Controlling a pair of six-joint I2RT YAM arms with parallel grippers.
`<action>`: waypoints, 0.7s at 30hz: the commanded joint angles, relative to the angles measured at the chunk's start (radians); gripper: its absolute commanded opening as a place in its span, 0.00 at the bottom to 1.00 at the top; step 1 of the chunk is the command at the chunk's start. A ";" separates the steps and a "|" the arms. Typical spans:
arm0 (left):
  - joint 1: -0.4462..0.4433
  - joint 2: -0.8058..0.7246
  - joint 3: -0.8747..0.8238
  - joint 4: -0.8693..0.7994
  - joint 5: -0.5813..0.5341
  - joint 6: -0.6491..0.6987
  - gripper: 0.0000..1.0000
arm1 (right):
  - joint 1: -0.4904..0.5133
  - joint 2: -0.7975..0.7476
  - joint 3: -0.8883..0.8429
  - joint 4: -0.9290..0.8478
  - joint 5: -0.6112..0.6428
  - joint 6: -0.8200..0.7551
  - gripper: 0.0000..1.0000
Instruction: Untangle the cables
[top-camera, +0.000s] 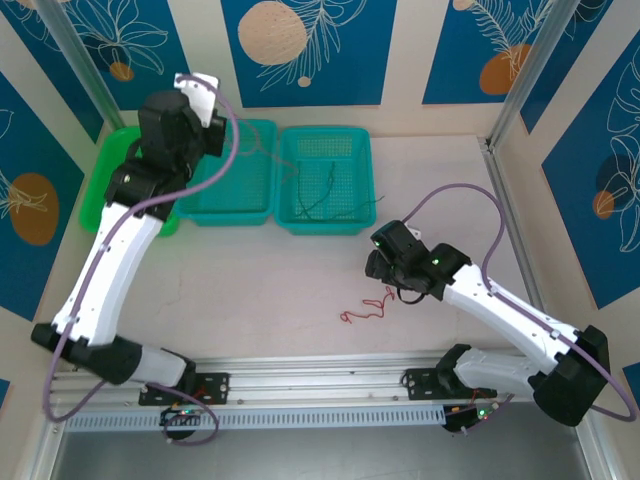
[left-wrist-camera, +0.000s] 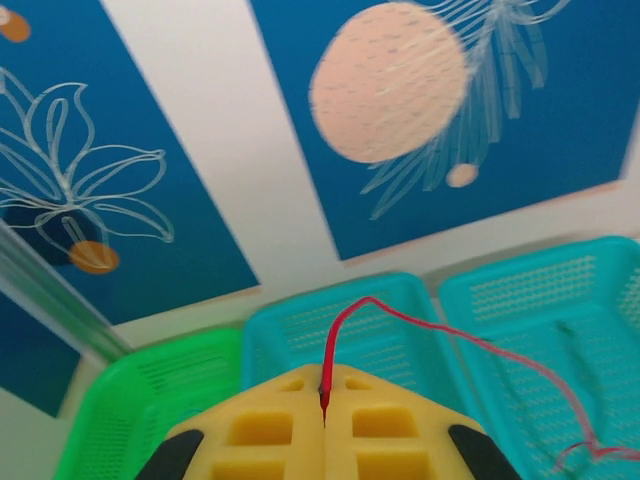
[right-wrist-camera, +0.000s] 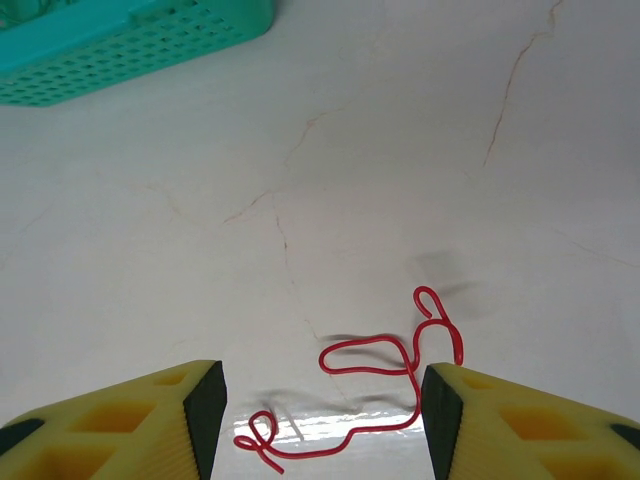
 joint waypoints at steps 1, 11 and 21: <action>0.074 0.094 0.090 0.020 0.051 0.023 0.00 | 0.001 -0.048 -0.007 -0.053 -0.015 0.010 0.57; 0.209 0.354 0.101 -0.020 0.269 -0.181 0.00 | -0.005 -0.158 -0.067 -0.059 -0.010 0.034 0.58; 0.252 0.346 -0.143 0.099 0.267 -0.309 0.72 | -0.011 -0.201 -0.075 -0.065 -0.037 0.032 0.58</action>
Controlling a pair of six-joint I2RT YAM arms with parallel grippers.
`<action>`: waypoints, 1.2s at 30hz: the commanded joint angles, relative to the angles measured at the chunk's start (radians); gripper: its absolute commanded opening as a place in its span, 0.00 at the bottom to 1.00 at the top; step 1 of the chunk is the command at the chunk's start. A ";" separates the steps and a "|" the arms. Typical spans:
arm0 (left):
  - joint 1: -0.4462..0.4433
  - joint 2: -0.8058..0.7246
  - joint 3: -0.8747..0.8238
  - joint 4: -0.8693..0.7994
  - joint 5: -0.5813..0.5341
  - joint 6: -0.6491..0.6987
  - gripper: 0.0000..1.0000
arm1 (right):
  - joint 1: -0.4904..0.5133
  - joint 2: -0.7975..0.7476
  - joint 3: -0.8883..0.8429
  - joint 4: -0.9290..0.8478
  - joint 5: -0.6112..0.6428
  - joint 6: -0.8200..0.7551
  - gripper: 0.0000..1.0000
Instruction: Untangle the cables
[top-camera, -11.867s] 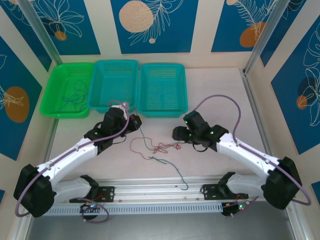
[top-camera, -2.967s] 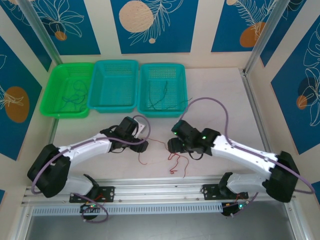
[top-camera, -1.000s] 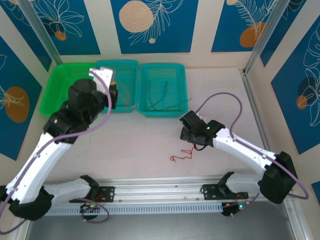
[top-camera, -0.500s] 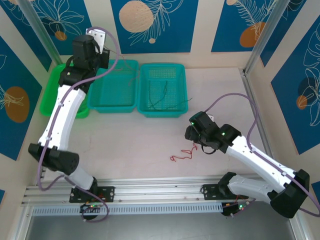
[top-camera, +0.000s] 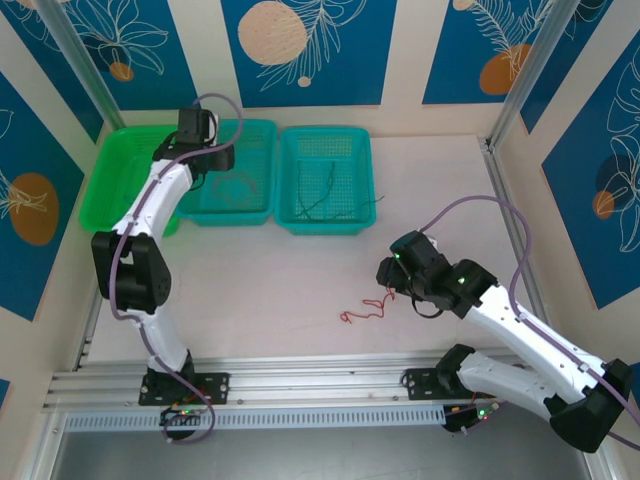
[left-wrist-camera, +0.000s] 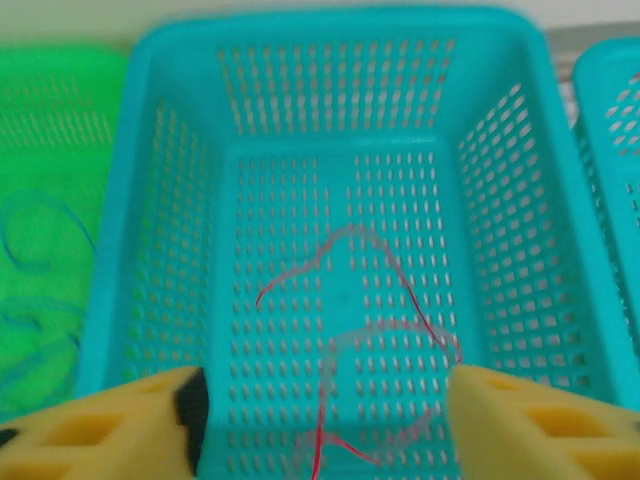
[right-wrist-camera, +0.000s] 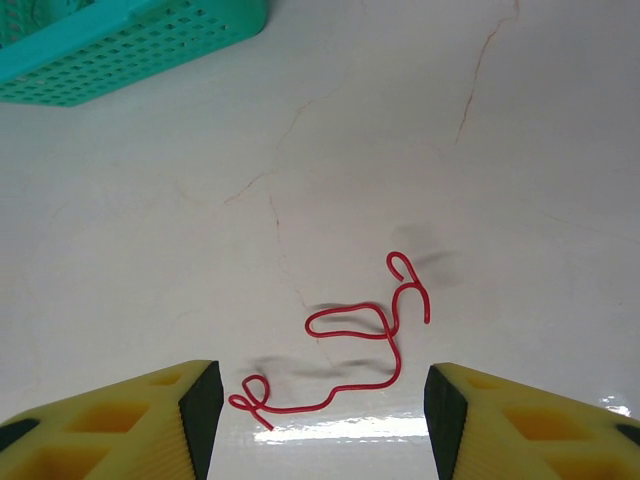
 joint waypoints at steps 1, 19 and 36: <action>0.012 -0.082 -0.021 0.079 0.045 -0.060 0.76 | -0.007 -0.021 -0.014 -0.010 -0.017 0.016 0.58; -0.292 -0.686 -0.500 0.344 0.532 -0.320 0.84 | -0.107 0.085 -0.162 0.125 -0.173 0.032 0.59; -0.697 -0.894 -0.793 0.008 0.653 0.122 0.90 | -0.304 0.444 -0.204 0.333 -0.377 -0.084 0.45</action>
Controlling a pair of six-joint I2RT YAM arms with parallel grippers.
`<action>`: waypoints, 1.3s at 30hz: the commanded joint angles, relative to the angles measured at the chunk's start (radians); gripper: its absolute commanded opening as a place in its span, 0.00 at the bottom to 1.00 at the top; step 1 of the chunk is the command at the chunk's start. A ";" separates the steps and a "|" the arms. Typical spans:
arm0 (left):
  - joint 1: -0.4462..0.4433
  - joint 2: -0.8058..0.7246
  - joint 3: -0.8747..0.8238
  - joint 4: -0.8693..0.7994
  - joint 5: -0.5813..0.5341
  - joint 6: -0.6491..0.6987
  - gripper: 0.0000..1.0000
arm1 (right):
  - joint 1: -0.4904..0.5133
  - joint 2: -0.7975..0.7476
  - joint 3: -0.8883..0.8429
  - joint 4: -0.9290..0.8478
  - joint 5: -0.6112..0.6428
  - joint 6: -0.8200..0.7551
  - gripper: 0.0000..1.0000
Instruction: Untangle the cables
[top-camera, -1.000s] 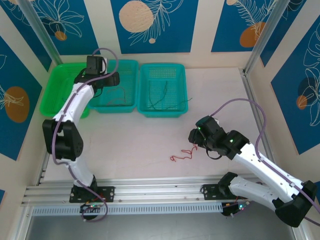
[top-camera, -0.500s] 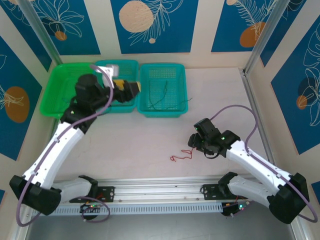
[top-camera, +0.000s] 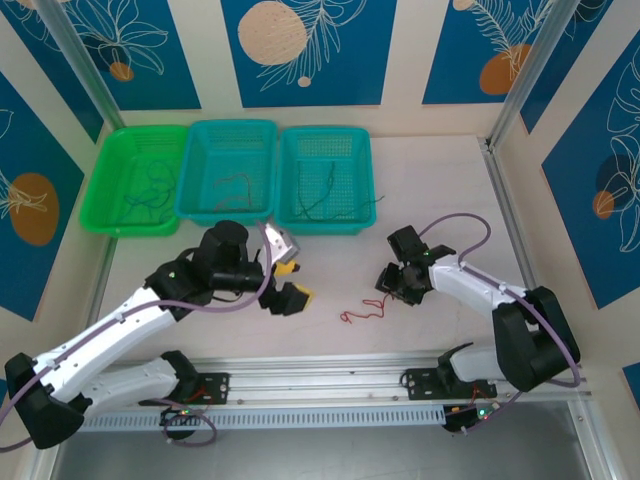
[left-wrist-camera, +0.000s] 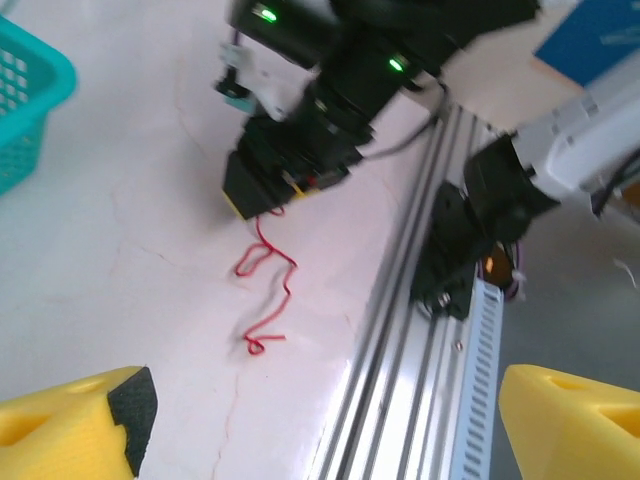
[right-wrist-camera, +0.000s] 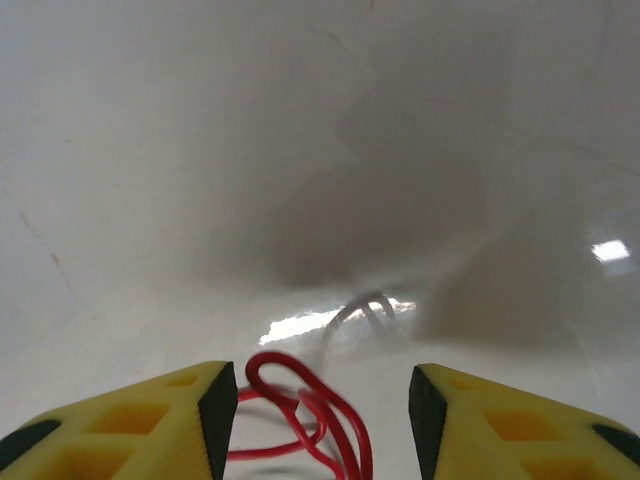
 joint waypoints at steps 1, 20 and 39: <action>-0.028 -0.012 0.015 -0.142 0.013 0.160 0.91 | -0.010 0.016 -0.020 0.038 -0.068 -0.005 0.39; -0.037 -0.089 0.044 -0.173 0.014 0.257 0.99 | 0.036 -0.298 0.266 0.017 -0.038 -0.143 0.00; -0.037 -0.201 0.187 -0.236 -0.738 -0.277 1.00 | 0.197 0.455 1.073 0.279 0.299 -0.410 0.00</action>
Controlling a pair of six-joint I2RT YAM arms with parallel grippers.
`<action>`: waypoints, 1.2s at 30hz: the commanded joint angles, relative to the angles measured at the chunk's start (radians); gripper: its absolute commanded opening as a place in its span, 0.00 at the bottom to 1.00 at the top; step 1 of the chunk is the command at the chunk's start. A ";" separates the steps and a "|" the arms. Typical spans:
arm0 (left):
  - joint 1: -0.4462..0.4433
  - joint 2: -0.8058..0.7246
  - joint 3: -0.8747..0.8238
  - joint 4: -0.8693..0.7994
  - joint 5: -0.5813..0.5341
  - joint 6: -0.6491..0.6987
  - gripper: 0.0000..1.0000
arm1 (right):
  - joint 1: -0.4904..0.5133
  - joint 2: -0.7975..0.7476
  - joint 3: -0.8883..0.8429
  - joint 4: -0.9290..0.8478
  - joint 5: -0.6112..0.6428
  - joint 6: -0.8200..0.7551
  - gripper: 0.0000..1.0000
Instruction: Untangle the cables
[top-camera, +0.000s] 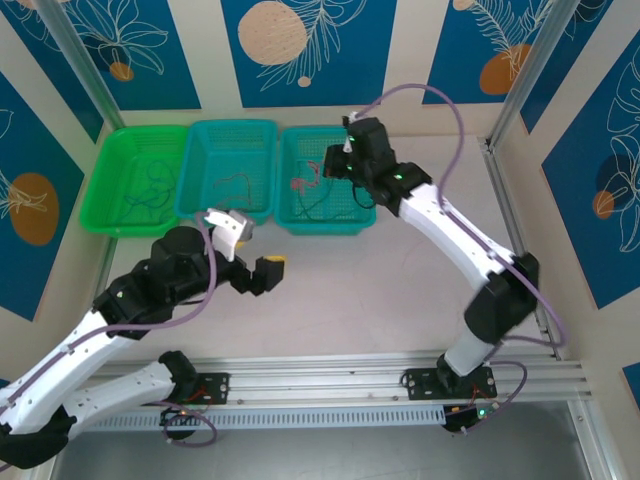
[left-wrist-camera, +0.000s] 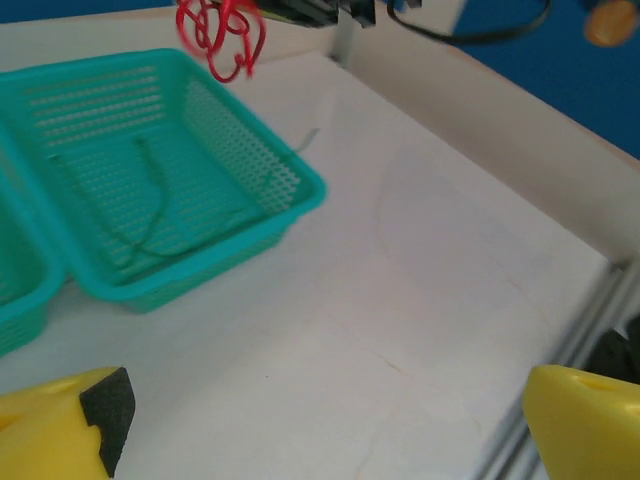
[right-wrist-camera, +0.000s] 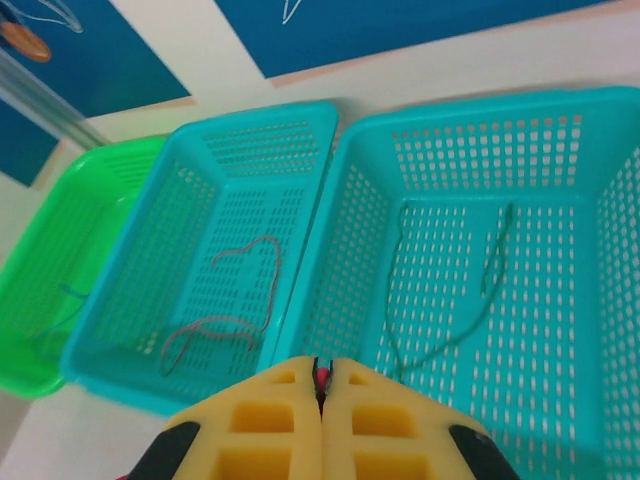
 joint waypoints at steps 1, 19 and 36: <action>-0.007 -0.023 0.056 -0.130 -0.196 -0.092 1.00 | 0.028 0.138 0.137 0.066 0.098 -0.065 0.00; -0.006 -0.136 -0.064 -0.224 -0.347 -0.118 1.00 | 0.149 0.744 0.749 0.046 0.007 -0.279 0.25; 0.082 -0.161 -0.316 -0.088 -0.656 -0.019 1.00 | -0.002 -0.170 -0.239 0.254 -0.129 -0.273 0.40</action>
